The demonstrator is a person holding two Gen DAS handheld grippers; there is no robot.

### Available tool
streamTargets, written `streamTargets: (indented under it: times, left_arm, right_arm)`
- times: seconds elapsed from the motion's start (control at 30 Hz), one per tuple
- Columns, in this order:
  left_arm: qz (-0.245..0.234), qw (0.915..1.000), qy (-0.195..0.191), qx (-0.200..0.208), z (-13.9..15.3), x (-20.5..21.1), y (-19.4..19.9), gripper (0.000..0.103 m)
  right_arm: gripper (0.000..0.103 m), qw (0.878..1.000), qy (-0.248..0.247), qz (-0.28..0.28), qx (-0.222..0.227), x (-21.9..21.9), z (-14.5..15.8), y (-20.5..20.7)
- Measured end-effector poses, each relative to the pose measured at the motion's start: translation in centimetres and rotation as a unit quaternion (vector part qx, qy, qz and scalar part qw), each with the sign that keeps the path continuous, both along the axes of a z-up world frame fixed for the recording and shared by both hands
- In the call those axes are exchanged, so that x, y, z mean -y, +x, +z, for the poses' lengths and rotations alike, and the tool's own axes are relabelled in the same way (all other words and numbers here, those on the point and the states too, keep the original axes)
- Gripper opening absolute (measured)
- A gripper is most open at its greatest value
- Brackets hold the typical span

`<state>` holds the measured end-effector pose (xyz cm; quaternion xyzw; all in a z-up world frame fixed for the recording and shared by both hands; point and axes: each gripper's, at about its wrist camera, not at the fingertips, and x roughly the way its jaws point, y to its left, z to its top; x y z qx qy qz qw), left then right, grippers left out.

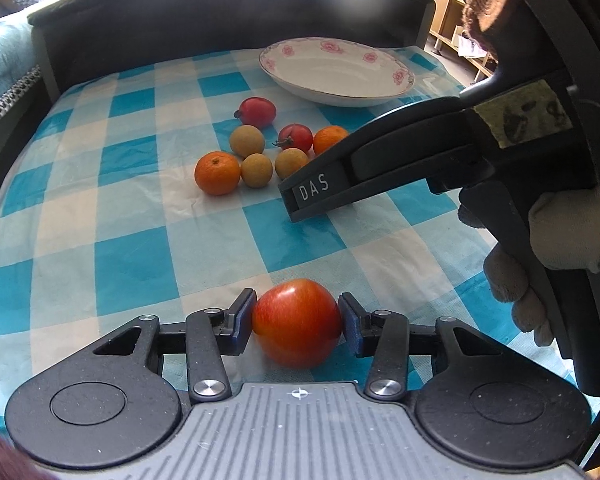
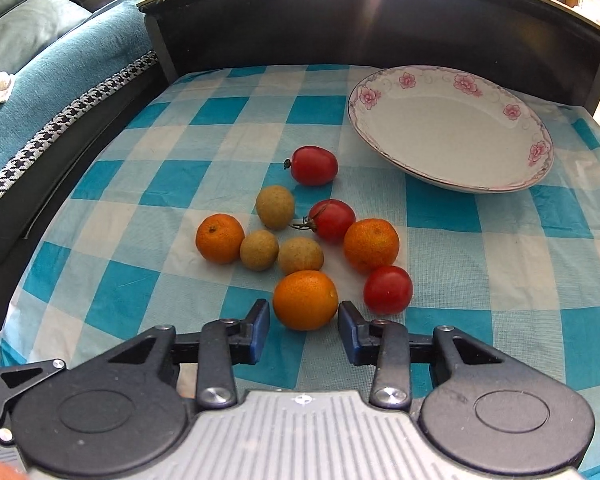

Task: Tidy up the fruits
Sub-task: 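Move the right gripper toward the orange mandarin while the left holds the nectarine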

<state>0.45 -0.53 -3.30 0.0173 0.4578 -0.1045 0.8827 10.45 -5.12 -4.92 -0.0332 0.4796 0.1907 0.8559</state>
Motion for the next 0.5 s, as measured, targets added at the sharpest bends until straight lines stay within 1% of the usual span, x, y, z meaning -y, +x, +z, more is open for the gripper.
streamTargets:
  times: [0.33, 0.5]
  left_arm:
    - [-0.016, 0.9998, 0.01, 0.009, -0.28, 0.51, -0.22, 0.062]
    - [-0.027, 0.9993, 0.018, 0.016, -0.51, 0.89, -0.46, 0.068]
  right_arm:
    - [0.042, 1.0, 0.012, 0.001, 0.004, 0.37, -0.1, -0.12]
    - [0.05, 1.0, 0.023, 0.008, 0.008, 0.37, -0.22, -0.32]
